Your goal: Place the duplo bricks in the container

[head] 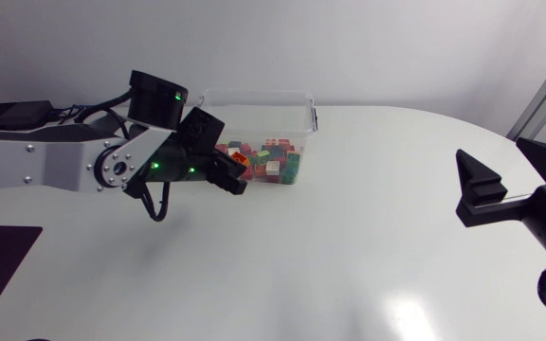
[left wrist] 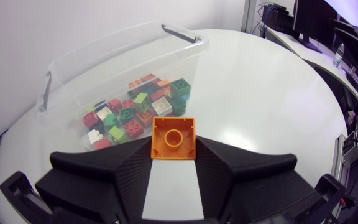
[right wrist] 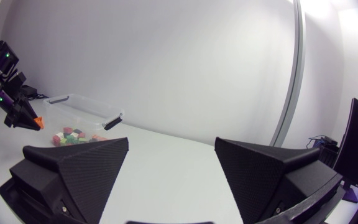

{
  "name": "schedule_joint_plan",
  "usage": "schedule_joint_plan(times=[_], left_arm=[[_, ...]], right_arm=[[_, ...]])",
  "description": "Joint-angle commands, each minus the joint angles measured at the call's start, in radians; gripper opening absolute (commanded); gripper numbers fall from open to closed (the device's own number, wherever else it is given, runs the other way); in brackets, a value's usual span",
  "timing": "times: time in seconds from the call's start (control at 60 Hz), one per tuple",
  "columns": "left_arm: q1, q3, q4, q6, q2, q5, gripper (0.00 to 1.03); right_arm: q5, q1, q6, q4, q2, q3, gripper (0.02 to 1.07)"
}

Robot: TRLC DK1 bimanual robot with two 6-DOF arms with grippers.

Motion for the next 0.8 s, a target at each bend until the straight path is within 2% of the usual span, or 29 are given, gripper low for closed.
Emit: schedule_joint_plan(times=[0.0,0.217,0.433,0.583,0.783], left_arm=[[0.008,-0.02,-0.006,-0.036,-0.039,0.006,0.35],[0.031,0.027,0.01,-0.074,-0.068,0.003,0.35],[0.082,0.15,0.014,-0.102,-0.013,0.003,0.35],[0.096,0.223,0.025,-0.113,0.041,0.003,0.35],[0.117,0.329,0.039,-0.124,0.125,0.003,0.35]], right_arm=[[0.017,-0.012,-0.028,0.019,-0.053,-0.043,1.02],[0.037,-0.041,-0.055,-0.013,-0.186,-0.126,1.02],[0.037,-0.043,-0.063,-0.099,-0.407,-0.22,1.02],[0.041,-0.071,-0.057,-0.077,-0.408,-0.276,1.02],[0.1,-0.086,-0.038,-0.027,-0.408,-0.344,1.02]])
